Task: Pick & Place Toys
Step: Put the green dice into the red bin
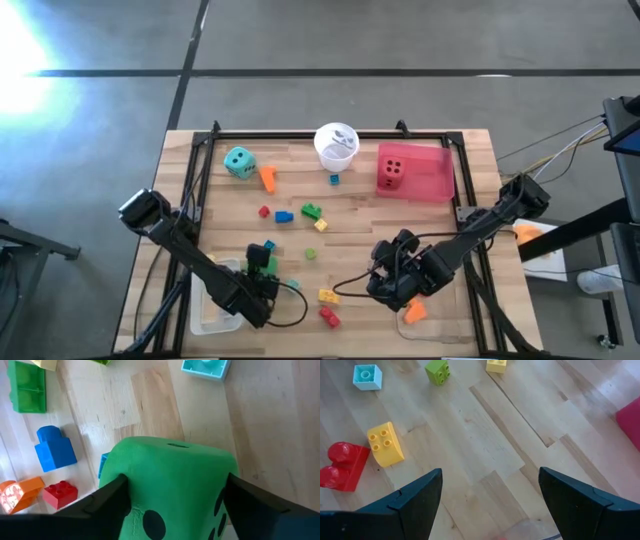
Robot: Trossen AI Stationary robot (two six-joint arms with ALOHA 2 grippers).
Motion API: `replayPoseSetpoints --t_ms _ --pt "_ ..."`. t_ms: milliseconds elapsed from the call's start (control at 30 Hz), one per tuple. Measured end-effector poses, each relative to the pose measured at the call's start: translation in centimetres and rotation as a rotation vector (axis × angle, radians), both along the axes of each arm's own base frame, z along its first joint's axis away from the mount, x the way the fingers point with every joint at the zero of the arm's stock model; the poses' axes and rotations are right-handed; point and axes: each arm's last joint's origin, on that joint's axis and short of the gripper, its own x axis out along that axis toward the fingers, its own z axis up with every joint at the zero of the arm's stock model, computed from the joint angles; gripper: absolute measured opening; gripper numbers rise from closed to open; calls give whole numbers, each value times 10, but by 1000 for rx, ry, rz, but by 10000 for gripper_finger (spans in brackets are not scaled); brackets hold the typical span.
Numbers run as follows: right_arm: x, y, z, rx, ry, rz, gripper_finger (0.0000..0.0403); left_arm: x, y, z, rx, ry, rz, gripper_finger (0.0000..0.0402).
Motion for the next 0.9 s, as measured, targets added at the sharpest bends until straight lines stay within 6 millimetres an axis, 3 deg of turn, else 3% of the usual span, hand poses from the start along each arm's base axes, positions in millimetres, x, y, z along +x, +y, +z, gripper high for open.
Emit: replayPoseSetpoints --t_ms 200,600,900 --pt "0 0 0 1 -1 0 324 0 1 0 4 -34 57 234" --pt "2 2 1 21 -28 0 324 1 1 1 -35 -133 295 227" --pt "3 3 1 29 -39 0 324 10 -5 17 -107 -167 380 210"
